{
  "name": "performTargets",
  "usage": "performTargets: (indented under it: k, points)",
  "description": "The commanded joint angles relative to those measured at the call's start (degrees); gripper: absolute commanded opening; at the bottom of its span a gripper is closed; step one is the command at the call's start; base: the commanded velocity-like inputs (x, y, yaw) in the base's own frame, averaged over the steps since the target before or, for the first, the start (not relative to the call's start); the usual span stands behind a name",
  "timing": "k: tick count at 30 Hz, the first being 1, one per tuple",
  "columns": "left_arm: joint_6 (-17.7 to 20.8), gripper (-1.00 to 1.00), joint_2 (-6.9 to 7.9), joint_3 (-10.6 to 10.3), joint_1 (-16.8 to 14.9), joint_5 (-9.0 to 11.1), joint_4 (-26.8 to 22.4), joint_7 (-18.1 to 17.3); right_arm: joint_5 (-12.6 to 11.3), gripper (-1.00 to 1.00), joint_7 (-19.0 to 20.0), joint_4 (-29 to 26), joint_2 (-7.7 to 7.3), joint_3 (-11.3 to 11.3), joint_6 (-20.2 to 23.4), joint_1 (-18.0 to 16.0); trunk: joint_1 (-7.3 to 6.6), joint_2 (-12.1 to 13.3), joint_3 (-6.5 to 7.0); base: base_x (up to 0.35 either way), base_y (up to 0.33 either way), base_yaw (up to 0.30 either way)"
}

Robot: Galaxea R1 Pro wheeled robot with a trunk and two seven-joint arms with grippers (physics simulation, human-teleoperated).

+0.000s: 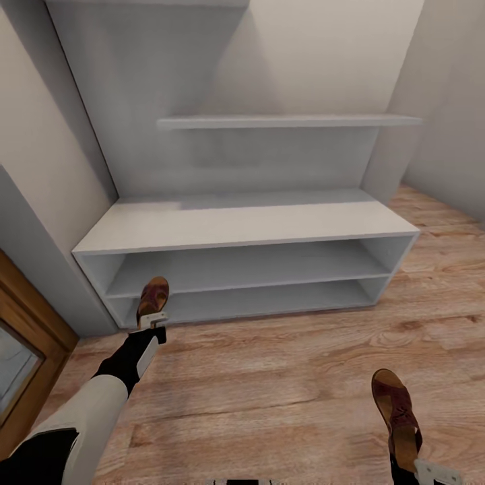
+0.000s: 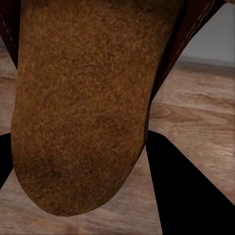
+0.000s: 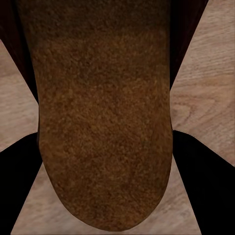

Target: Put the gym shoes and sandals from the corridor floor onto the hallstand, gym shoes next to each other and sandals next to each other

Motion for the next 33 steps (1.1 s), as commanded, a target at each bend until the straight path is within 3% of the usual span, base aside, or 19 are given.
performTargets:
  k: [1,10,16,33]
  points:
    - [0.3,-1.00,-0.01,0.0,0.0,0.2,-0.1,0.1,0.6,-1.00,0.0,0.0,0.03,-0.4,-0.2,-0.1,0.21,-0.4,-0.31,0.000,0.000,0.000]
    - [0.3,-1.00,0.12,-0.2,0.0,0.1,0.0,0.1,0.6,-1.00,0.0,0.0,0.03,-0.4,-0.2,-0.1,2.19,-4.0,-2.74,0.000,0.000,0.000]
    - [0.2,-1.00,0.15,-0.2,0.0,0.0,0.1,0.1,0.7,-1.00,0.0,0.0,0.03,-0.4,-0.2,-0.1,2.34,-4.1,-4.47,0.000,0.000,0.000]
    - [-2.6,-1.00,0.19,-0.6,0.0,-0.7,-0.2,0.2,0.8,-1.00,-0.2,0.3,0.04,-0.3,-0.2,0.0,2.34,-4.1,-4.50,0.000,0.000,0.000]
